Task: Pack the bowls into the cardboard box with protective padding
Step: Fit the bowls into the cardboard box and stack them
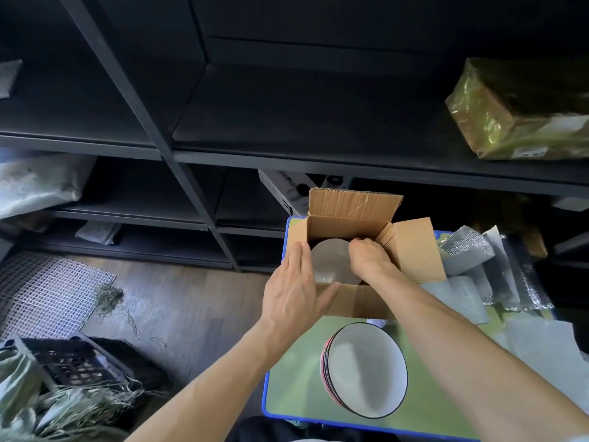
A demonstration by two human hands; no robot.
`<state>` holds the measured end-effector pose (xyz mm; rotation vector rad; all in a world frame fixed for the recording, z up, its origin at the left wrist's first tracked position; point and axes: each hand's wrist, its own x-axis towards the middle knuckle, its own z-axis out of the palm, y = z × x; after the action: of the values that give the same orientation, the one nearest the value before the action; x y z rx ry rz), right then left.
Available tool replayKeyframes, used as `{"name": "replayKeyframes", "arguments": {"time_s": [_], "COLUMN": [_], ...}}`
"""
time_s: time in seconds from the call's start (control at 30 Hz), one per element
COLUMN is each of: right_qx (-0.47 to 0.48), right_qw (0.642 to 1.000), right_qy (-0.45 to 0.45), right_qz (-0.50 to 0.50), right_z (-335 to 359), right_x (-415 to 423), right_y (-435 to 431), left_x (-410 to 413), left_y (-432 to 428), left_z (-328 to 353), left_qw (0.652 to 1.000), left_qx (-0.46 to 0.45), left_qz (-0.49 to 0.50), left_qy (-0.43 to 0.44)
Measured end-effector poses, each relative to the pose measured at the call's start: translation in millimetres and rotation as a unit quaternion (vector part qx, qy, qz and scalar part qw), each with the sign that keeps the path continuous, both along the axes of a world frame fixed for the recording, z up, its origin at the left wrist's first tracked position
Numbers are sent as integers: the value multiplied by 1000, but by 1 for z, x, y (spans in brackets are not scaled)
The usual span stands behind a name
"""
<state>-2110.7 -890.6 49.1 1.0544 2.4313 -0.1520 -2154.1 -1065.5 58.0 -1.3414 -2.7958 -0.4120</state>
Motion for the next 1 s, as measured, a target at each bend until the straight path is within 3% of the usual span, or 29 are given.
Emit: {"name": "replayKeyframes", "arguments": {"time_s": [0.53, 1.0], "right_qx": [5, 80], "right_qw": [996, 971], "right_qy": [89, 222], "right_qz": [-22, -21], "right_z": [18, 108], "right_x": [11, 51], "right_y": [-6, -12], "left_x": [1, 2], "left_y": [-1, -5], "left_z": [1, 5], "left_qw": [1000, 999], "left_qx": [-7, -4], "left_qz": [1, -7], "left_qy": [1, -39]}}
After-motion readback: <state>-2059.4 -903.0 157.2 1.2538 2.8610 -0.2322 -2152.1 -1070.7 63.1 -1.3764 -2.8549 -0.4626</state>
